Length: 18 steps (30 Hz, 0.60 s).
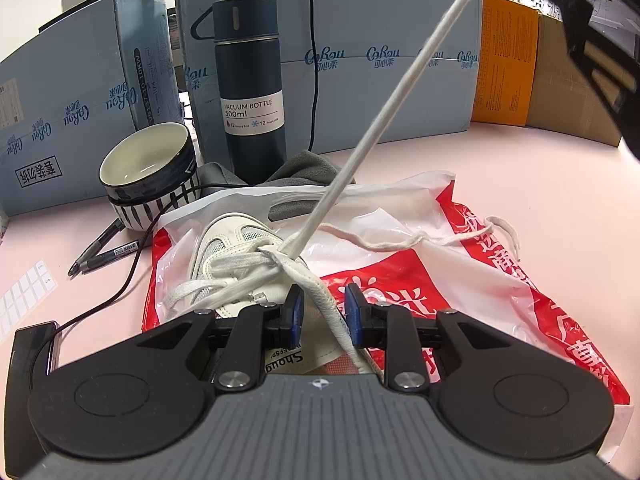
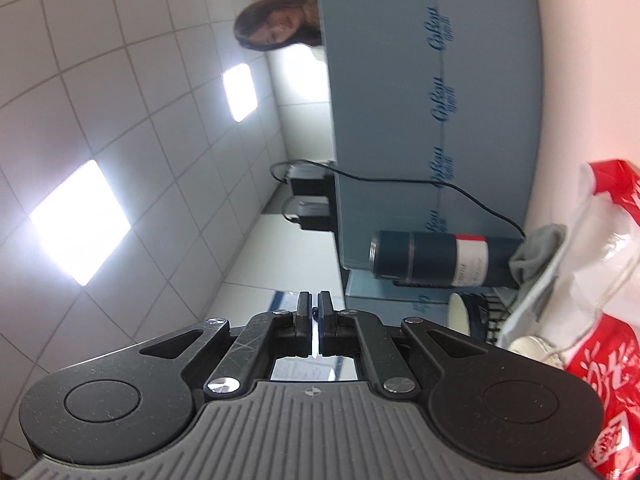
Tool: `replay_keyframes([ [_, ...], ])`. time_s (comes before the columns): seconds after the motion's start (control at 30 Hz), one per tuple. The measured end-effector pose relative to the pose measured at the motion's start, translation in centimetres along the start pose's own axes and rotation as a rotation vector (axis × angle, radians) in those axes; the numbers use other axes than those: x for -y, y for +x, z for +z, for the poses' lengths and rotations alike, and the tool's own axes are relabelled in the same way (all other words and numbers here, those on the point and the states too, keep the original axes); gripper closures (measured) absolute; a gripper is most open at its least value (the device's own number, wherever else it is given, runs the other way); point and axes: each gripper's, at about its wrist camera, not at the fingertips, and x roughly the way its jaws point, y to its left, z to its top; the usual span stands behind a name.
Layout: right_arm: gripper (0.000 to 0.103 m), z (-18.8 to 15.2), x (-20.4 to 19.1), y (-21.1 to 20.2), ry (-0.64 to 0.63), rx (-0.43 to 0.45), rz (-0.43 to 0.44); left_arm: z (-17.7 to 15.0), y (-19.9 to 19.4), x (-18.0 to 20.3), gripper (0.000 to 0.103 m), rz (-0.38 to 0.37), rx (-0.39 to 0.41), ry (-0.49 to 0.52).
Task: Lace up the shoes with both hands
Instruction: 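Pull the white lace end up and away with the right gripper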
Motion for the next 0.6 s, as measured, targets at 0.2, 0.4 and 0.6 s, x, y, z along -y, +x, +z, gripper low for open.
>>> replay_keyframes([
  [0.2, 0.100, 0.9, -1.8, -0.4, -0.029, 0.035, 0.049, 0.0, 0.0, 0.0, 0.082, -0.001, 0.000, 0.000],
  [0.4, 0.100, 1.7, -3.6, -1.0, -0.061, 0.063, 0.084, 0.0, 0.0, 0.0, 0.082, -0.004, 0.000, 0.002],
  [0.6, 0.100, 2.3, -4.8, -1.5, -0.076, 0.082, 0.114, -0.1, 0.0, 0.0, 0.082, -0.005, 0.003, -0.002],
])
